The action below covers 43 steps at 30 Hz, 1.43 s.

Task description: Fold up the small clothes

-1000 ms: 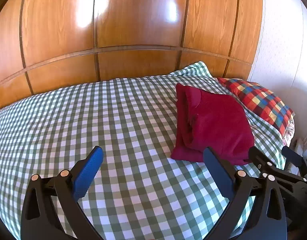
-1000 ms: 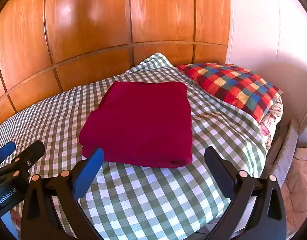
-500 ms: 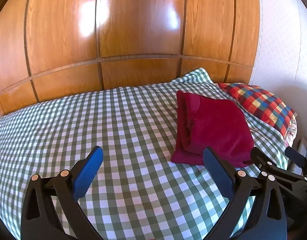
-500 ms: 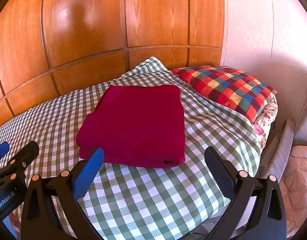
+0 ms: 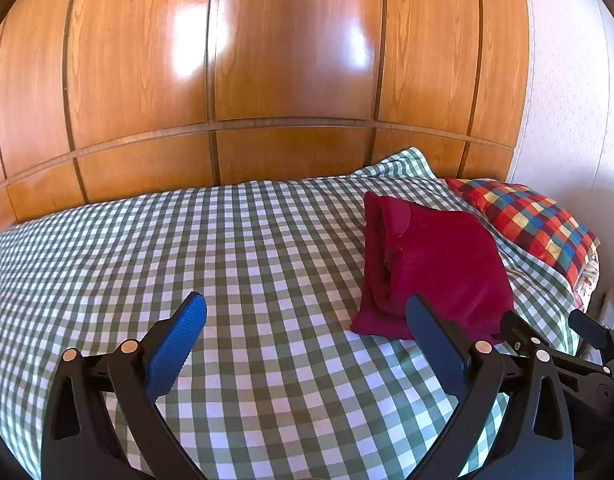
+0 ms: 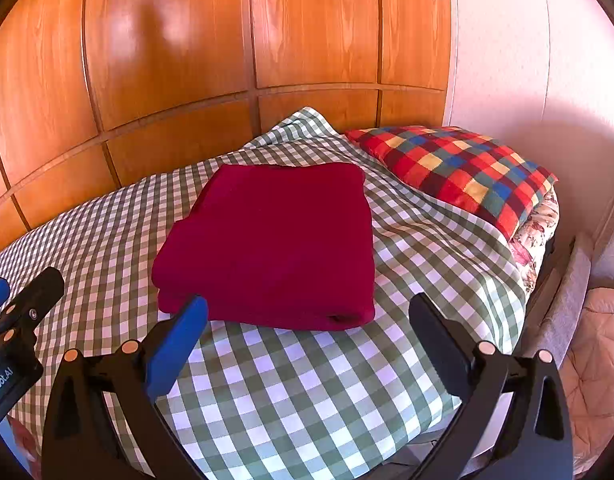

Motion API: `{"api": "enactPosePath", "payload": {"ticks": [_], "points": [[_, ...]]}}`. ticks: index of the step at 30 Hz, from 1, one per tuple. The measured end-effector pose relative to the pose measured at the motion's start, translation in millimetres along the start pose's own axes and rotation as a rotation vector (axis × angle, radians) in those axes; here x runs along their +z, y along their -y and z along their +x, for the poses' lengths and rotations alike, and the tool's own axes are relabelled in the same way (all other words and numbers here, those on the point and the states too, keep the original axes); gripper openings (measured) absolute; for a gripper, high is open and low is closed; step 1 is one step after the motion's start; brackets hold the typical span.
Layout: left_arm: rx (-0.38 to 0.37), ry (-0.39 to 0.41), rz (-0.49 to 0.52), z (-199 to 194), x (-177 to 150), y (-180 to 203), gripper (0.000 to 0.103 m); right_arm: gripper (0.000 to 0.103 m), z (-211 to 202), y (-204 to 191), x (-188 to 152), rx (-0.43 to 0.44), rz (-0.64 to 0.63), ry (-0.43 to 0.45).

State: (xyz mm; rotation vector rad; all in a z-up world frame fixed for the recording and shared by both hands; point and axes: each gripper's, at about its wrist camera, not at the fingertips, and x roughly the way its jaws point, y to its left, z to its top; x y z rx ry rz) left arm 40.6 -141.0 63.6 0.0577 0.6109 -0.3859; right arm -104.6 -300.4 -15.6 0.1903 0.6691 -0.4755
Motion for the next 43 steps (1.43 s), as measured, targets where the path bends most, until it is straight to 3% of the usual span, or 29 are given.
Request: {"api": "enactPosePath", "payload": {"ticks": [22, 34, 39, 43], "points": [[0.007, 0.044, 0.012, -14.8, 4.4, -2.6, 0.099, 0.101, -0.6, -3.1, -1.7, 0.012, 0.002, -0.008], [0.005, 0.018, 0.019, -8.2, 3.5, -4.9, 0.099, 0.101, 2.7, -1.4, -0.9, 0.007, 0.008, -0.026], [0.007, -0.028, 0.007, 0.8, 0.6, -9.9, 0.099, 0.101, 7.8, 20.7, 7.2, -0.029, 0.044, -0.02], [0.017, -0.056, -0.006, 10.0, -4.5, -16.3, 0.099, 0.101, 28.4, 60.2, 22.0, -0.124, 0.106, -0.03]]}}
